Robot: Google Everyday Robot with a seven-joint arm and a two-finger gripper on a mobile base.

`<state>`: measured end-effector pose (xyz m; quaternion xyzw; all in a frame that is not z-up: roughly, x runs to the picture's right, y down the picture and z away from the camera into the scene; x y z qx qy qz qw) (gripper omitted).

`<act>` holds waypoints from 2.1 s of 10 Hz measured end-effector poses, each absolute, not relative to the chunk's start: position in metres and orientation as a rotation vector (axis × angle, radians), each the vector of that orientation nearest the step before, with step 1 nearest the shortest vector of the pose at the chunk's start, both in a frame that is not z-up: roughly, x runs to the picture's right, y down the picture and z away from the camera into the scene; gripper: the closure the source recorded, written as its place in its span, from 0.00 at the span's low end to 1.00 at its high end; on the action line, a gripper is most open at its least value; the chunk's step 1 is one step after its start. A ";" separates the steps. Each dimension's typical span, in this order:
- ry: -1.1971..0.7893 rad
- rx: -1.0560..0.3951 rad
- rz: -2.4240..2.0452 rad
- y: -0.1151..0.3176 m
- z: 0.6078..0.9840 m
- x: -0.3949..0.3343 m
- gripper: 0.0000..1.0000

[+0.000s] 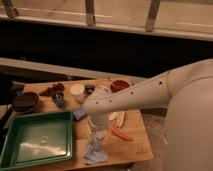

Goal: Place towel in paper cup

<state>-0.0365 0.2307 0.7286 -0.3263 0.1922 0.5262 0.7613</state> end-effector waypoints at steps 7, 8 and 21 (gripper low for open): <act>0.471 -0.730 1.038 0.269 0.750 -0.069 0.31; 0.497 -0.713 1.037 0.270 0.756 -0.063 0.31; 0.486 -0.603 1.068 0.235 0.742 -0.042 1.00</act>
